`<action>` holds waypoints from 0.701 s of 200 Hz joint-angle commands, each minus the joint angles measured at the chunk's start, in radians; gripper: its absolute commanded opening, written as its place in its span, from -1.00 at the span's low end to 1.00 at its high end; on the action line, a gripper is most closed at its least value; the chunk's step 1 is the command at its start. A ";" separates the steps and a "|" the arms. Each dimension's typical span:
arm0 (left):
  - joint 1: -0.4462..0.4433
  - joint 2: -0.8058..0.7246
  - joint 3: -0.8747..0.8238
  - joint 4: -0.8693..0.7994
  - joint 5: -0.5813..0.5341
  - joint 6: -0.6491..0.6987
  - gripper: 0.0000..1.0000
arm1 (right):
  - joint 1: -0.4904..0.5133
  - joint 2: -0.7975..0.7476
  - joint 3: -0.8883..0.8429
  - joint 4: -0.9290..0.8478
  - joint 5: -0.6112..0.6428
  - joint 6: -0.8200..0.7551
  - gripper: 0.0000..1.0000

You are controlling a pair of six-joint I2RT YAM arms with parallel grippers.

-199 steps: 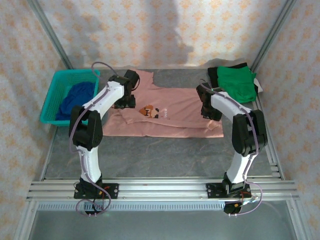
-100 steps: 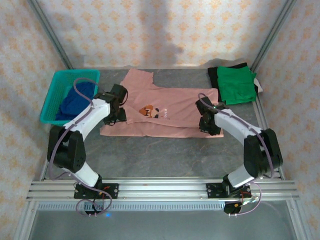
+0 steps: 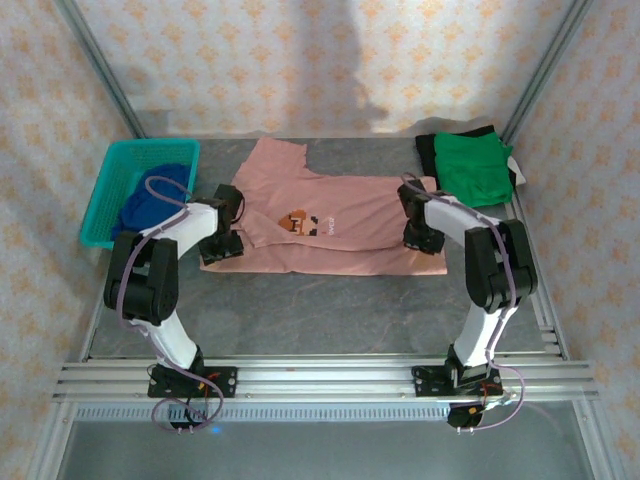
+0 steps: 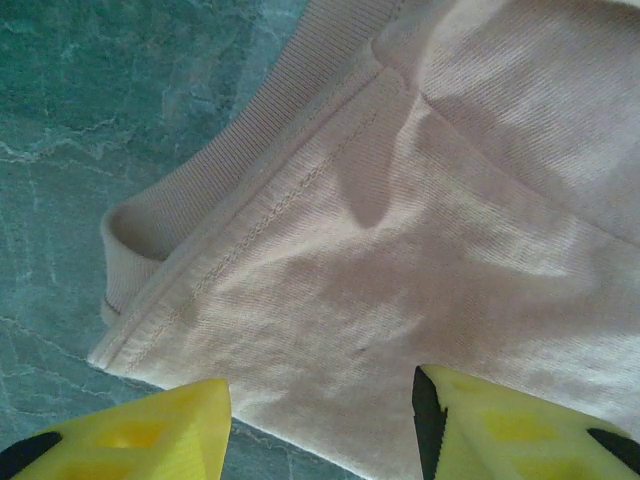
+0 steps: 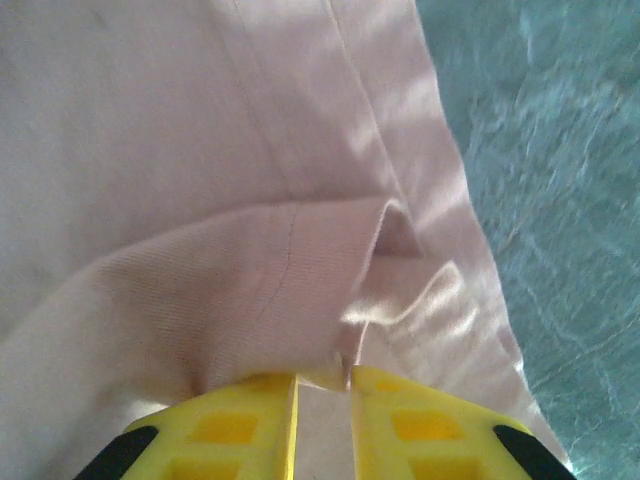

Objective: Fold and stack the t-shirts

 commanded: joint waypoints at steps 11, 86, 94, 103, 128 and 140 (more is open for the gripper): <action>0.011 0.032 0.010 0.012 -0.026 -0.005 0.03 | -0.013 0.076 0.105 -0.050 0.063 -0.023 -0.58; 0.045 0.043 0.014 0.006 -0.024 0.009 -0.03 | -0.025 -0.014 0.092 -0.123 0.191 0.012 -0.41; 0.049 0.043 0.008 0.009 -0.020 0.009 -0.03 | -0.025 -0.060 0.048 -0.121 0.208 0.027 -0.38; 0.050 0.046 0.005 0.012 -0.018 0.010 -0.03 | -0.025 -0.108 0.001 -0.118 0.200 0.045 -0.35; 0.050 0.063 0.018 0.014 -0.008 0.012 -0.03 | -0.022 -0.232 -0.163 -0.016 0.049 0.070 -0.25; 0.051 0.068 0.019 0.018 -0.006 0.013 -0.03 | -0.020 -0.273 -0.236 0.064 -0.037 0.083 -0.25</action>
